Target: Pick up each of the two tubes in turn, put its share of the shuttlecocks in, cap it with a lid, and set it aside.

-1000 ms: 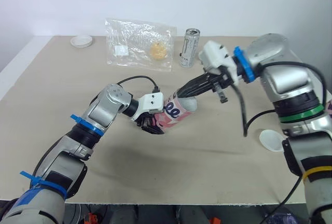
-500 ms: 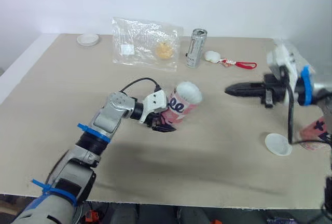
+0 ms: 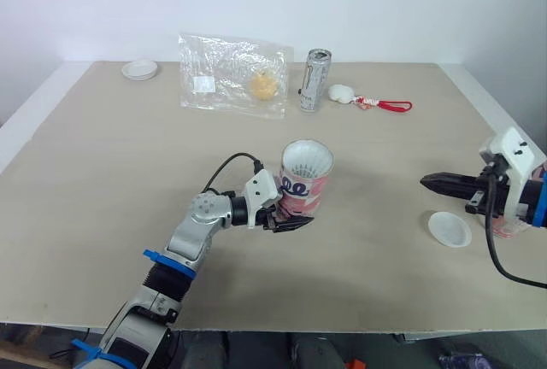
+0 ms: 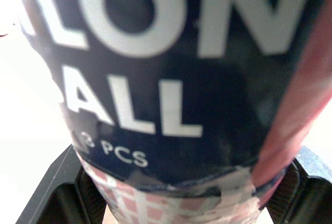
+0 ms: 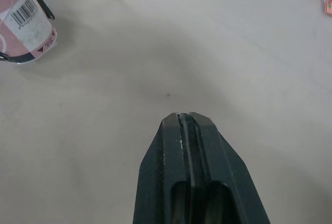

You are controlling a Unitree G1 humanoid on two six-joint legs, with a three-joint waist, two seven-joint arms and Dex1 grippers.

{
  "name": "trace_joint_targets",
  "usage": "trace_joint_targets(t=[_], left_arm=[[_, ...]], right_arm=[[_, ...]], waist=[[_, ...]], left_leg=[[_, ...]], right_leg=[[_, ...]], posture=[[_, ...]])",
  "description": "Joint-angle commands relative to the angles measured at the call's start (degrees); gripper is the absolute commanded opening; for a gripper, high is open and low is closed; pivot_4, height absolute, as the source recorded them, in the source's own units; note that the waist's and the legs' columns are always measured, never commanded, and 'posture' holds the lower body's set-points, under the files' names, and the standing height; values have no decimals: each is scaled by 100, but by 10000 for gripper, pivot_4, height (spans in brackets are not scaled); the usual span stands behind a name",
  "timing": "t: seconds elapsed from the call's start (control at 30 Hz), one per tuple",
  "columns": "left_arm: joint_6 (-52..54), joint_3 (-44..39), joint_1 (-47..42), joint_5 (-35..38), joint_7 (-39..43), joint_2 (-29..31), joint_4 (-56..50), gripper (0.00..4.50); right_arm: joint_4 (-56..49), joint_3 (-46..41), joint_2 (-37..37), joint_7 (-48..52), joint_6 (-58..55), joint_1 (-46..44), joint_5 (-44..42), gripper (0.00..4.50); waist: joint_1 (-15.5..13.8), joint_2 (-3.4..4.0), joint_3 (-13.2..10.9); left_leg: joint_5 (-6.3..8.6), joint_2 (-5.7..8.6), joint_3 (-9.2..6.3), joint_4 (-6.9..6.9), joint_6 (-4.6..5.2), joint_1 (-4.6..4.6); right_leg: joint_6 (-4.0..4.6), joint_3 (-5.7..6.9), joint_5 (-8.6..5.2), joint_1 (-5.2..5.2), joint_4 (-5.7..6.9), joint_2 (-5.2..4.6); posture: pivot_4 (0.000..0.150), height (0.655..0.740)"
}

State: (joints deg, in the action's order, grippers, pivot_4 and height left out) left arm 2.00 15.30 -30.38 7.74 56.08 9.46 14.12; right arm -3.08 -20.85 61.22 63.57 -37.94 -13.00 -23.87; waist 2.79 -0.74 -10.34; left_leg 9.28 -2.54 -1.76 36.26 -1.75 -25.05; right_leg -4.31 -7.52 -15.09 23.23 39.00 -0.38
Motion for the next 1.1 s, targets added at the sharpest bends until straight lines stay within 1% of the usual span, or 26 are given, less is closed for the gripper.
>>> trace_joint_targets(t=[0.03, 0.1, 0.17, 0.27, 0.47, 0.67, 0.73, 0.77, 1.1], left_arm=[[-115, -39, 53, 59, -227, -79, -380, 33442], [-146, -19, 99, 32, -308, -101, -394, 33442], [-148, 44, 187, 17, -356, -105, -482, 33442], [-115, 74, 228, 31, -380, -96, -535, 33442], [113, -57, 328, 295, -442, -187, -577, 33442], [-74, 119, 426, 80, -364, 9, -489, 33442], [-98, 140, 429, 72, -358, 45, -480, 33442], [-94, 141, 430, 80, -360, 57, -486, 33442], [-38, 201, 430, 59, -351, 114, -544, 33442]], right_arm=[[501, 75, 493, 248, 531, 142, 391, 18154], [742, 215, 657, 426, 627, 181, 463, 25870], [955, 425, 895, 787, 691, 228, 522, 31702], [1242, 724, 1017, 996, 1009, 59, 679, 43791], [2013, 1510, 967, 1327, 1878, -720, 1185, 43791], [3025, 2194, 762, 1753, 2734, -1653, 1668, 43791], [3343, 2343, 704, 1893, 2960, -1883, 1802, 43791], [3517, 2420, 673, 1962, 3052, -2001, 1877, 43791], [5028, 3000, 316, 2342, 4034, -2955, 2581, 43791]], waist=[[0, -1, 0], [0, 0, 0], [0, 2, 1], [7, 3, 1], [22, 5, 1], [24, 4, 1], [21, 5, 1], [20, 5, 1], [16, 7, 0]], left_leg=[[0, 0, 2, 3, 0, -1], [0, 0, 5, 5, 0, -1], [0, -1, 5, 4, 0, 0], [1, -1, 7, 2, 0, -1], [1, -1, 11, 4, 0, 2], [1, -1, 13, 1, 0, 2], [1, -1, 12, -2, 0, 2], [1, -1, 12, -4, 0, 2], [3, 0, 12, -9, -2, 3]], right_leg=[[4, -1, -2, -1, -3, -1], [4, -3, -2, -1, -4, -1], [4, -4, -2, 0, -4, 0], [-13, -6, 4, 1, -4, 0], [3, -7, -1, 3, -4, 1], [6, -9, -3, 4, -5, 0], [2, -8, -3, 5, -5, 0], [-14, -8, 5, 5, -5, 0], [-14, -9, 2, 4, -7, -1]], posture=[[1500, 7400], [1500, 7400], [1500, 7400], [1500, 7400], [1500, 7400], [1500, 7400], [1500, 7400], [1500, 7400], [1500, 7400]])
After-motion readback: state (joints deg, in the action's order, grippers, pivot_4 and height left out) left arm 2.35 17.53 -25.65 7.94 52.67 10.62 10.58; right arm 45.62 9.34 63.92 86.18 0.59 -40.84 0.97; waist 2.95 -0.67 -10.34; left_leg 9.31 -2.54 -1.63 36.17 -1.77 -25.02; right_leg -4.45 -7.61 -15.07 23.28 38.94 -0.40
